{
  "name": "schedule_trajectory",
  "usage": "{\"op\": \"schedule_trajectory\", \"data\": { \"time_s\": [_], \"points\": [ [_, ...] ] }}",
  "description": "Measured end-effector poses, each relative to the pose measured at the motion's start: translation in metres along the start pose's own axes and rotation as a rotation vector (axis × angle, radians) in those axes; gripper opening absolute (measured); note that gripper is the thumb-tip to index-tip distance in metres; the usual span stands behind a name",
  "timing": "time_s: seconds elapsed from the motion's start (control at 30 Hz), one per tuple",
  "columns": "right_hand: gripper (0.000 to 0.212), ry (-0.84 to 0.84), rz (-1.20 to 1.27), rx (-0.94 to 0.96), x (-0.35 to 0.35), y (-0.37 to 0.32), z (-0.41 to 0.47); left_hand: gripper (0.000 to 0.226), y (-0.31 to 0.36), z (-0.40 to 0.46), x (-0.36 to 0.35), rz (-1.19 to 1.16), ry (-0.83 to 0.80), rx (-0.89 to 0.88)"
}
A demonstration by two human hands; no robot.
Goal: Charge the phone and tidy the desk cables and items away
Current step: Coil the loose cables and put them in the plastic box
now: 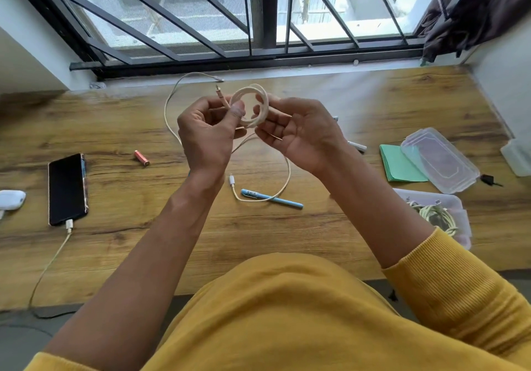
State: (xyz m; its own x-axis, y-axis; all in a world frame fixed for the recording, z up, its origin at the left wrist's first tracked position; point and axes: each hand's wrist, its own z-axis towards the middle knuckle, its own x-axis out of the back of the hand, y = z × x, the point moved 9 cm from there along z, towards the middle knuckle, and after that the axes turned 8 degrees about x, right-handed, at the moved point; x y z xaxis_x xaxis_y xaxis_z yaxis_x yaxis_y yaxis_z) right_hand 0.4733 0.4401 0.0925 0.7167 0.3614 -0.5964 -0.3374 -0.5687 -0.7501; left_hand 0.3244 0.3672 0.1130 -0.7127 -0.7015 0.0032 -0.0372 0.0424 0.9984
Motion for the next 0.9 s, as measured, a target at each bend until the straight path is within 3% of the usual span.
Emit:
{"op": "schedule_trajectory", "data": {
  "time_s": [0.1,0.27,0.4,0.5,0.57,0.77,0.9],
  "points": [
    [0.037,-0.071,0.089,0.027,-0.004,0.000,-0.001,0.013,-0.007,0.002,-0.009,-0.058,-0.108,0.112],
    [0.040,-0.002,0.165,0.003,0.001,0.008,0.001,0.025,-0.017,-0.005,-0.028,-0.079,-0.309,0.243],
    [0.048,-0.043,0.180,-0.044,0.003,0.016,0.000,0.046,-0.007,-0.008,-0.035,-0.006,-0.412,0.127],
    [0.024,-0.071,0.125,-0.042,0.001,0.015,-0.001,0.060,0.006,-0.009,-0.037,0.099,-0.450,-0.063],
    [0.020,-0.056,0.125,-0.032,0.001,0.012,0.000,0.058,0.008,-0.010,-0.038,0.192,-0.445,-0.151],
    [0.018,-0.022,0.078,0.025,0.008,0.006,0.003,0.047,0.008,-0.018,-0.038,0.166,-0.532,-0.104],
    [0.018,-0.040,0.059,0.048,0.005,0.003,0.000,0.061,0.010,-0.020,-0.037,0.254,-0.457,-0.170]
  ]
}}
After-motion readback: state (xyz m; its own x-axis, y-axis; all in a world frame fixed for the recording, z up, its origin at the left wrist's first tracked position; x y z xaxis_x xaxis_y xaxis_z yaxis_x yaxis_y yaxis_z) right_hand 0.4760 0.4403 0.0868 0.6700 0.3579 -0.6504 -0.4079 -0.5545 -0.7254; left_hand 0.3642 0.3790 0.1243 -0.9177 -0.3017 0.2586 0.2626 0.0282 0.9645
